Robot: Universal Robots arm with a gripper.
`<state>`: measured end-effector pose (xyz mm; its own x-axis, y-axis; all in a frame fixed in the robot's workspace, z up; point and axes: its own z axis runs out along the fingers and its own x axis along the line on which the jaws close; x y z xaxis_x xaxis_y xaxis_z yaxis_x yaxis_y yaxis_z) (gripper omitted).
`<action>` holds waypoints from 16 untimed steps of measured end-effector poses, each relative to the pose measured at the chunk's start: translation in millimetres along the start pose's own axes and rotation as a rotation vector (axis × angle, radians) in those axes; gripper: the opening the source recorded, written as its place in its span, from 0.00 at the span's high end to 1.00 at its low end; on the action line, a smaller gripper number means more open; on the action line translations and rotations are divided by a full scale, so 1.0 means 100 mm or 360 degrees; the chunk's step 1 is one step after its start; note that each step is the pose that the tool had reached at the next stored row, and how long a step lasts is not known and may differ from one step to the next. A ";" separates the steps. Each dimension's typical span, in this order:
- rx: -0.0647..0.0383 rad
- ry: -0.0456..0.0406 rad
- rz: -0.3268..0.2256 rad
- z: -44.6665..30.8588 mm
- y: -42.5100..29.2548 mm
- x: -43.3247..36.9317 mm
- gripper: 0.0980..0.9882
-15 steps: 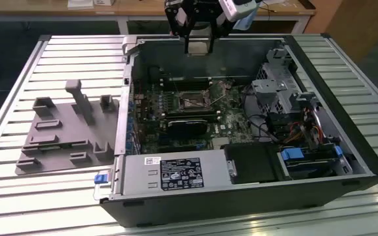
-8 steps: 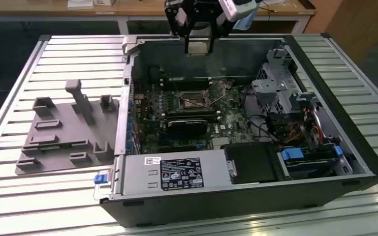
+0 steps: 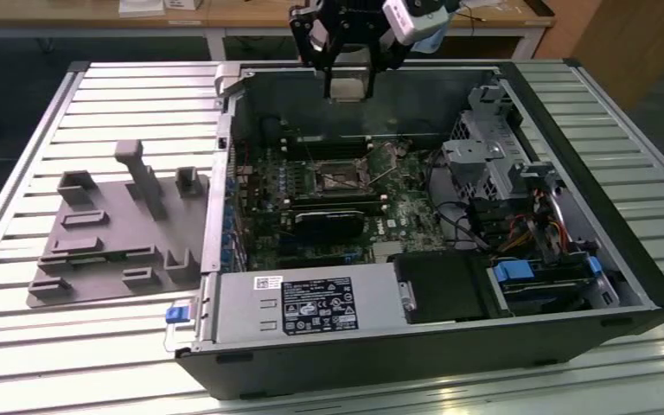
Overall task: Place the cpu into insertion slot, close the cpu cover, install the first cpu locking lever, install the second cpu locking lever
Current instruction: 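Place the cpu into insertion slot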
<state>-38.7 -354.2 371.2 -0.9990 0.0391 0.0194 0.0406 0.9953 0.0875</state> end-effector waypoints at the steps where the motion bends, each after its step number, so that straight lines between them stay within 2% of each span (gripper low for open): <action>1: 0.0001 -0.0002 0.0017 0.007 -0.001 0.000 0.51; 8: 0.0019 -0.0013 0.0134 0.060 -0.006 -0.001 0.51; 16: 0.0031 -0.0024 0.0246 0.095 -0.009 -0.002 0.51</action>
<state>-38.8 -354.2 361.7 -0.9811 0.1931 0.0160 0.1937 0.9789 0.0656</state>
